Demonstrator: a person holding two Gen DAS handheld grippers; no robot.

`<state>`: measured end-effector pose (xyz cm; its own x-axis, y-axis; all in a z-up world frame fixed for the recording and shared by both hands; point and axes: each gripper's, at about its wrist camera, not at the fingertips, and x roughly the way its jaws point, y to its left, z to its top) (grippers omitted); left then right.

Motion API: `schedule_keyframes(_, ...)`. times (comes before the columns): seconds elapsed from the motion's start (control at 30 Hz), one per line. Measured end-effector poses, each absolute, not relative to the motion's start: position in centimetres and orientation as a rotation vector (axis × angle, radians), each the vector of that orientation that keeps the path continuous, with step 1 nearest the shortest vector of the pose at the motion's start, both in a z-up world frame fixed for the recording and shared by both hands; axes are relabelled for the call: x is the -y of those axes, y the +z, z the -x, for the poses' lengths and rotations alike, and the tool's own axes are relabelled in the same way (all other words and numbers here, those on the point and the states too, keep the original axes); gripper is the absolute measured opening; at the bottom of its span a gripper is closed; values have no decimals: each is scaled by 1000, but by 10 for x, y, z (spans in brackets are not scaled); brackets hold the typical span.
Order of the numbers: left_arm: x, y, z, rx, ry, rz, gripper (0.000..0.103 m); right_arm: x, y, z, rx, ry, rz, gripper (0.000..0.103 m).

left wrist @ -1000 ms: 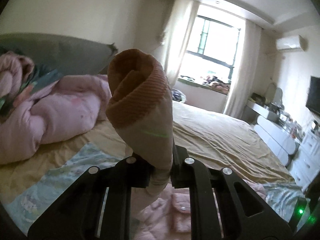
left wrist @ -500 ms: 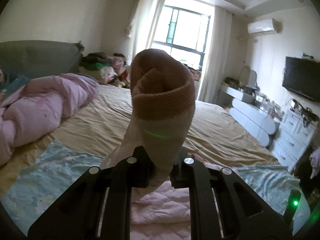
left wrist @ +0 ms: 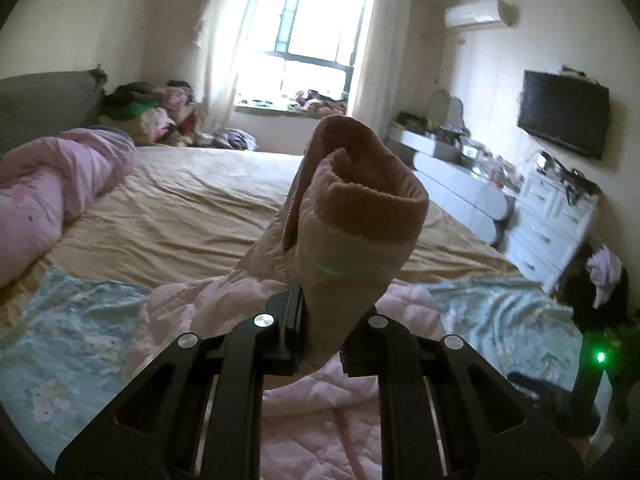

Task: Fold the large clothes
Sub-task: 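Lay the sleeve across the jacket body and open the left tool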

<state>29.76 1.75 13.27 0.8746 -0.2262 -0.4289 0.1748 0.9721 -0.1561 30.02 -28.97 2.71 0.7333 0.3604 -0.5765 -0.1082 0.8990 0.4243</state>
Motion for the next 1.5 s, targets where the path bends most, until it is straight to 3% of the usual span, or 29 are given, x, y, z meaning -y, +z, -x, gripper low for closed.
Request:
schedule_keyframes(0.9,62,10,-291,-687,-342,-136,8,313,23,-297,-694,187,-444,98)
schedule_keyframes(1.1,73,-15,-286,-747,-355,-198,18,312,20,-300,-714,181,-441,98)
schedule_keyframes(1.33,79,-33,-277,-798,-388,-251,38,303,17,-306,-744,200,-443,98)
schedule_keyframes(1.4,80,-36,-274,-811,-402,-252,50,298,18,-308,-753,212,-441,98)
schedule_keyframes(1.47,81,-37,-268,-813,-414,-263,77,290,18,-311,-763,231,-438,98)
schedule_keyframes(1.5,81,-37,-264,-807,-408,-280,81,285,18,-313,-770,241,-432,98)
